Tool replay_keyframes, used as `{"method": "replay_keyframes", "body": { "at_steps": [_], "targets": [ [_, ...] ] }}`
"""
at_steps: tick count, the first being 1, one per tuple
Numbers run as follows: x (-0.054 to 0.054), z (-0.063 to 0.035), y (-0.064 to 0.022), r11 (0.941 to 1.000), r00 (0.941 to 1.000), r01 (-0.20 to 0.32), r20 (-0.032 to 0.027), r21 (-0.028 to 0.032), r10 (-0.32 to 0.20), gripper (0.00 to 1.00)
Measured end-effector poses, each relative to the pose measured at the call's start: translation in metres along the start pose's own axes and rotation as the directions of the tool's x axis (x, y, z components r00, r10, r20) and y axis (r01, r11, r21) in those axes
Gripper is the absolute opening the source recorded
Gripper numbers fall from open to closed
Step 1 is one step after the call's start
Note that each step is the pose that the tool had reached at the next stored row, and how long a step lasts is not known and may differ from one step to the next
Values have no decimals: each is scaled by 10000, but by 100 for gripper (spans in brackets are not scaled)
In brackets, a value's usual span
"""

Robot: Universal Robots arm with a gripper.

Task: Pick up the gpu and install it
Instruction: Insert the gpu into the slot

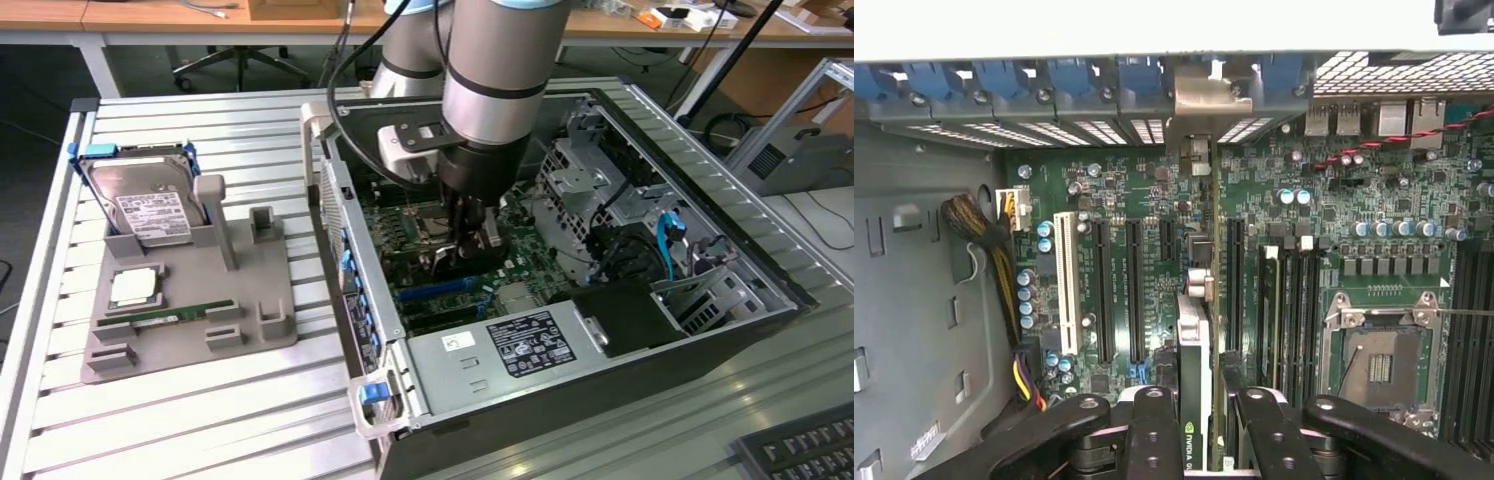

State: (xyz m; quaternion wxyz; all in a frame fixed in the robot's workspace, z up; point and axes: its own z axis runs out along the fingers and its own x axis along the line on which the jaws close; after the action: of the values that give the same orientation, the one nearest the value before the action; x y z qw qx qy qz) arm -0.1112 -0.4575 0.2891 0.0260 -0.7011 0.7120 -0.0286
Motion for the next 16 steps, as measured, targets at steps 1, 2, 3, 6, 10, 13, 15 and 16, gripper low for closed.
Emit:
{"method": "replay_keyframes", "body": {
  "at_steps": [1, 2, 3, 6, 10, 13, 15, 16],
  "targets": [
    [0, 4, 6, 10000, 10000, 0, 0, 0, 0, 27],
    [0, 11, 11, 10000, 10000, 0, 2, 1, 0, 27],
    [0, 16, 12, 10000, 10000, 1, 1, 1, -1, 27],
    [-3, 30, 14, 10000, 10000, 0, -1, -1, 0, 27],
    [-11, 53, 16, 10000, 10000, 0, 0, 0, 0, 27],
    [-15, 68, 20, 10000, 10000, -1, 1, 1, 1, 27],
    [-16, 76, 24, 10000, 10000, -1, 0, 0, 1, 27],
    [-16, 80, 26, 10000, 10000, 0, 0, 0, 0, 27]
  ]
}}
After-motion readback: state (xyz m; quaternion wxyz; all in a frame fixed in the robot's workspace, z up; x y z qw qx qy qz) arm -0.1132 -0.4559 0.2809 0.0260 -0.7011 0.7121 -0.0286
